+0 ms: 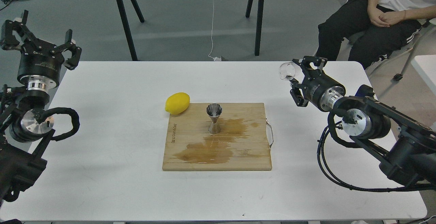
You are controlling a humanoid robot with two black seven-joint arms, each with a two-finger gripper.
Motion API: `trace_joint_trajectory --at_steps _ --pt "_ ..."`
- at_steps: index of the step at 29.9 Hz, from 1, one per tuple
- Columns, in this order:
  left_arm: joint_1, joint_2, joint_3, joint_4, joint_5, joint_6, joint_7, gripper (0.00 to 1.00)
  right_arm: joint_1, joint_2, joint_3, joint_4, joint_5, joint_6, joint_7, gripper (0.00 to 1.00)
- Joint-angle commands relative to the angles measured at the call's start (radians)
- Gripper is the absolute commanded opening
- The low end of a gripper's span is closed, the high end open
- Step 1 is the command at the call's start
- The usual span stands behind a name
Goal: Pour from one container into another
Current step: 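Bring the glass cup back and lower it to the table, then release the glass cup with the right gripper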
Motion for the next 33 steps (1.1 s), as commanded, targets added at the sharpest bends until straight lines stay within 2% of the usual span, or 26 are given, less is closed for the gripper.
trace_joint_trajectory --at_steps 1,4,10,15,24,33 --pt "-0.001 0.002 0.000 0.000 0.000 0.000 0.000 1.00 -0.111 0.001 0.118 -0.076 0.129 0.126 -0.072 0.43" --pt "-0.001 0.002 0.000 -0.008 0.000 0.002 0.001 1.00 -0.163 0.010 0.152 -0.153 0.228 0.213 -0.106 0.43" --pt "-0.001 0.002 0.002 -0.008 0.000 0.003 0.001 1.00 -0.198 0.034 0.150 -0.297 0.380 0.281 -0.109 0.44" --pt "-0.001 0.002 0.002 -0.008 0.001 0.003 0.001 1.00 -0.203 0.096 0.154 -0.331 0.386 0.286 -0.107 0.47" --pt "0.000 0.003 0.002 -0.008 0.001 0.003 0.001 1.00 -0.228 0.122 0.175 -0.400 0.409 0.284 -0.107 0.47" --pt "-0.001 0.002 0.002 -0.009 0.001 0.011 0.001 1.00 -0.229 0.151 0.207 -0.457 0.414 0.286 -0.107 0.56"
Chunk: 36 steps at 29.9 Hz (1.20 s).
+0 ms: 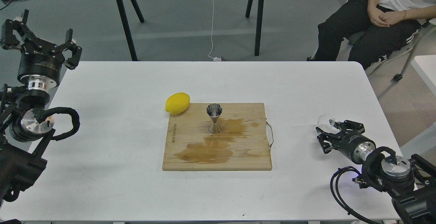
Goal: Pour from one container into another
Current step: 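Release the glass cup with the right gripper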
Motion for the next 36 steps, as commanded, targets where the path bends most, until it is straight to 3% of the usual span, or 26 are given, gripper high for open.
trace_joint_trajectory --at_steps 1,5,10,15,21,25,26,29,36 --pt "-0.001 0.001 0.000 -0.001 -0.001 0.004 0.002 1.00 0.000 0.006 0.012 -0.017 0.000 0.001 0.000 0.56" --pt "-0.001 0.000 0.001 -0.001 0.000 0.005 0.002 1.00 0.002 0.006 0.014 -0.017 0.000 0.003 0.001 0.59" --pt "-0.002 -0.003 0.000 -0.001 0.000 0.008 0.000 1.00 0.003 0.006 0.020 -0.017 0.000 0.004 0.001 0.75" --pt "-0.001 -0.002 0.000 -0.016 0.000 0.008 0.000 1.00 0.005 0.006 0.020 -0.017 0.000 0.008 0.001 0.76" --pt "-0.001 0.000 0.000 -0.018 0.000 0.008 0.000 1.00 0.003 0.008 0.019 -0.019 -0.001 0.034 0.001 0.46" --pt "-0.001 0.000 0.000 -0.018 0.000 0.008 0.000 1.00 0.008 0.023 0.022 -0.040 -0.001 0.034 0.001 0.44" --pt "-0.001 0.000 0.000 -0.018 0.000 0.008 0.000 1.00 0.011 0.028 0.022 -0.056 -0.001 0.032 0.001 0.46" --pt "-0.001 0.001 0.000 -0.019 0.000 0.008 0.000 1.00 0.014 0.044 0.037 -0.082 -0.001 0.031 0.003 0.65" --pt "-0.001 0.001 0.000 -0.019 0.000 0.008 0.000 1.00 0.013 0.064 0.063 -0.085 -0.001 0.032 0.006 0.74"
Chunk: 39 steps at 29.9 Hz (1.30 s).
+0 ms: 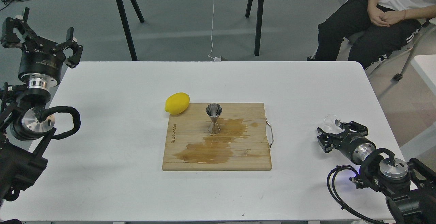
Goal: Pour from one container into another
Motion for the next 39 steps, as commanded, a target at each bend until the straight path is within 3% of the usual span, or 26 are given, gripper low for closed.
trace_joint_trajectory --at_steps 1,4,7,10,21,29,39 --pt "0.000 0.001 0.000 0.000 0.000 0.000 0.000 1.00 0.000 0.002 0.003 0.000 0.000 0.001 0.001 0.74" --pt "0.000 0.001 0.000 0.000 0.000 0.000 0.000 1.00 0.001 0.004 0.003 0.001 0.000 0.002 0.006 0.76" --pt "0.000 -0.001 0.000 0.000 0.000 0.000 0.000 1.00 0.000 0.005 0.005 0.009 0.002 0.004 0.007 0.99" --pt "0.000 0.001 0.000 0.000 0.000 0.000 0.000 1.00 -0.002 0.004 0.008 0.015 0.002 0.034 0.006 0.99" --pt "0.000 0.007 0.000 -0.009 0.000 0.000 0.002 1.00 0.012 -0.045 0.002 0.027 -0.012 0.363 0.009 0.99" --pt "0.002 0.012 0.003 -0.009 0.000 0.000 0.006 1.00 0.182 -0.139 0.003 0.014 -0.095 0.385 0.021 1.00" --pt "0.003 -0.021 0.018 -0.009 0.000 -0.003 0.011 1.00 0.496 -0.142 -0.010 -0.164 -0.221 0.385 0.147 1.00"
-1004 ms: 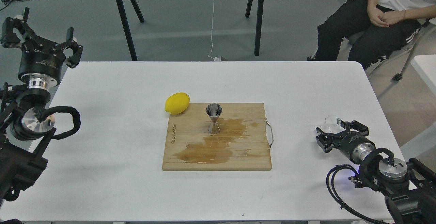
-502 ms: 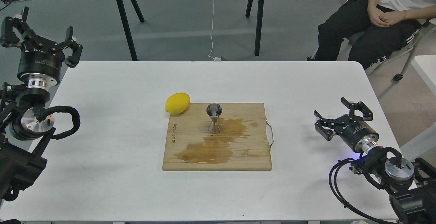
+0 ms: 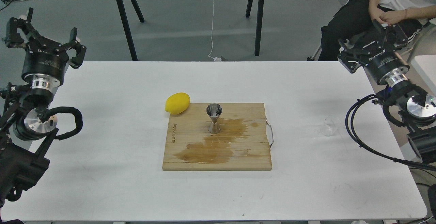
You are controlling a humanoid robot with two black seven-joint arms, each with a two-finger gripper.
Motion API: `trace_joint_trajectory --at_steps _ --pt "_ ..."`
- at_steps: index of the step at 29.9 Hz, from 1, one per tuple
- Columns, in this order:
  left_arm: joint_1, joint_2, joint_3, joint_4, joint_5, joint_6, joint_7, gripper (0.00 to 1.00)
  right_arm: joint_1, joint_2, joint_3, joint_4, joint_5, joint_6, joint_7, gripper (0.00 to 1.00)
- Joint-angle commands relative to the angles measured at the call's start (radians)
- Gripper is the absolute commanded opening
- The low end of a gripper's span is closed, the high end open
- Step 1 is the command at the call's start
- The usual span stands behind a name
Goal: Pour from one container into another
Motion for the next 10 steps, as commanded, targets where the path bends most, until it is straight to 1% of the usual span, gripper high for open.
trace_joint_trajectory --at_steps 1,6,10 --pt "0.003 -0.011 0.008 0.000 0.002 -0.001 0.001 1.00 0.104 0.003 -0.013 -0.063 -0.056 0.000 0.041 1.00" --pt "0.003 -0.026 0.008 0.000 0.002 -0.001 0.001 1.00 0.188 0.014 -0.065 -0.118 -0.081 0.000 0.044 1.00" --pt "-0.003 -0.032 0.008 0.000 0.002 0.000 0.003 1.00 0.185 0.014 -0.095 -0.116 -0.081 0.000 0.044 1.00"
